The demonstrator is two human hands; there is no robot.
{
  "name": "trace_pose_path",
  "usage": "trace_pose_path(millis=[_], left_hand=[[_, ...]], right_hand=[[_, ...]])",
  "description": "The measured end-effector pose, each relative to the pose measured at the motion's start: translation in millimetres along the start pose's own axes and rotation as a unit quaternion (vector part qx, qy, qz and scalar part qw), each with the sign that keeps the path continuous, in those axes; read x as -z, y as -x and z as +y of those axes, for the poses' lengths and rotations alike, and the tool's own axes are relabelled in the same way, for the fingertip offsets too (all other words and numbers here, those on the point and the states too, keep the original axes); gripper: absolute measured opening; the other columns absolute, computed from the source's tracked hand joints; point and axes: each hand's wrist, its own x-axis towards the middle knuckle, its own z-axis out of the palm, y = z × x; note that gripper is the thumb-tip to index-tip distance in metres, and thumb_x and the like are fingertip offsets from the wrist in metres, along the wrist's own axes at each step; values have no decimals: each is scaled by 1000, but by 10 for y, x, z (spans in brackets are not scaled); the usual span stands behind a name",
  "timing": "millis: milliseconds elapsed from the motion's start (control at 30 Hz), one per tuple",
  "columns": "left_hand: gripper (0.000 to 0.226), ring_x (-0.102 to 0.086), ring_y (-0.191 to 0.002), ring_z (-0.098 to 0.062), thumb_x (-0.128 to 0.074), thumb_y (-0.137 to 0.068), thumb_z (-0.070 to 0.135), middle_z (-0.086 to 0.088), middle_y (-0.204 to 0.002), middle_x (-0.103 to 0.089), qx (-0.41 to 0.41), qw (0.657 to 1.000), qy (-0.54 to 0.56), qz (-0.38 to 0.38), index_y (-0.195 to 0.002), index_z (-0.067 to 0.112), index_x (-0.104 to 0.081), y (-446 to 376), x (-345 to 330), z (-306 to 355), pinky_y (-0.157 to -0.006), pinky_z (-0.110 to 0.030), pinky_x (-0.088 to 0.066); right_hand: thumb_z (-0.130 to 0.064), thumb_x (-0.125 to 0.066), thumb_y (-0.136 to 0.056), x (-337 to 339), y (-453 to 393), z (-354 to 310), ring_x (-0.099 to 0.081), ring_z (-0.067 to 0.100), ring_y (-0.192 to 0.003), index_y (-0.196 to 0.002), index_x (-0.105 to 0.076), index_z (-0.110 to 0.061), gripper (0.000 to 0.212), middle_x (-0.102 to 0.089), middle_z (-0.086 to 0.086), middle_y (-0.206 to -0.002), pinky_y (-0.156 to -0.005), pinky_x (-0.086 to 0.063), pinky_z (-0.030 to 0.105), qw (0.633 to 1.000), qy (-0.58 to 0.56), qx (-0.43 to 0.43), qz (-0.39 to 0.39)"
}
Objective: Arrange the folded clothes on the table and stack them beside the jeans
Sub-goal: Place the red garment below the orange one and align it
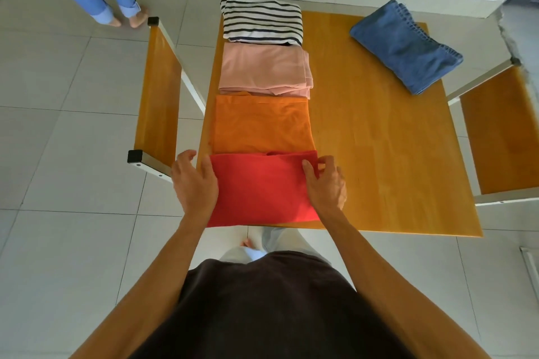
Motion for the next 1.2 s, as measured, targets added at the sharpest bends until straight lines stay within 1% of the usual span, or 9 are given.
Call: trace_pose_path(millis=[67, 133, 200, 300, 433, 633, 800, 967, 1200], left_hand=[[36, -48, -130, -27, -36, -103, 42, -6, -142, -51, -152, 986, -66, -19, -128, 22, -53, 160, -69, -12, -108, -53, -41], [48, -28, -147, -28, -27, -104, 46, -7, -158, -34, -252, 955, -131, -87, -142, 24, -46, 401, -188, -94, -121, -53, -19], [62, -12, -153, -27, -14, -103, 54, -7, -165, -18, -291, 924, -206, -141, -155, 23, -29, 535, -280, -252, -122, -54, -9], [68, -12, -152, -31, -10, -101, 57, -8, -165, -15, -321, 891, -272, -169, -157, 20, -21, 471, -308, -388, -119, -58, -16], [67, -9, -153, -29, -20, -100, 58, -6, -166, -11, -322, 889, -275, -176, -158, 24, -18, 403, -299, -423, -120, -57, -14], [69, -4, -154, -27, -22, -99, 59, -4, -167, -7, -310, 889, -285, -178, -159, 27, -11, 365, -287, -434, -120, -57, -11], [68, -6, -153, -28, -12, -99, 60, -4, -166, -13, -268, 913, -256, -170, -157, 26, -21, 433, -297, -237, -121, -57, -5], [66, 4, -154, -21, -11, -100, 54, -3, -166, -6, -270, 926, -198, -176, -157, 22, -20, 481, -463, 310, -122, -49, 9], [58, -7, -153, -23, -20, -105, 42, -9, -163, -22, -278, 924, -120, -235, -154, 14, -28, 471, -1072, 1318, -123, -50, -10]], right_hand=[[-61, -61, -89, 23, 111, -81, -54, 30, -112, -130, -49, -24, 57, -54, 11, -127, -87, -48, 45, 994, 72, 64, 59], [-59, -56, -93, -29, 258, -188, -47, 31, -127, -141, -46, -30, 57, -46, 12, -144, -100, -43, 51, 969, 145, 187, 74], [-56, -43, -100, -194, 391, -243, -29, 30, -148, -151, -38, -36, 55, -29, 9, -162, -115, -28, 58, 932, 188, 309, 3], [-54, -31, -104, -436, 437, -105, -5, 23, -156, -158, -26, -35, 58, -10, 2, -169, -120, -15, 63, 901, 212, 366, -92], [-62, -25, -102, -445, 299, 90, 1, 18, -156, -160, -14, -38, 64, -4, -2, -170, -121, -11, 60, 892, 246, 365, -104], [-71, -16, -98, -233, 141, 251, 8, 20, -156, -158, 3, -45, 68, 6, -7, -169, -121, 7, 60, 946, 215, 218, -111], [-71, -6, -98, 63, 48, 360, 13, 20, -155, -161, -4, -32, 75, 1, -1, -170, -121, 7, 60, 967, 192, 144, -81], [-69, -7, -98, 276, -88, 280, 11, 18, -155, -161, -7, -30, 75, 5, -3, -169, -121, 6, 57, 975, 153, 139, -78], [-64, -16, -103, 591, -475, 273, 1, 17, -156, -161, -17, -27, 69, -4, -2, -169, -123, -3, 54, 983, 105, 122, -87]])
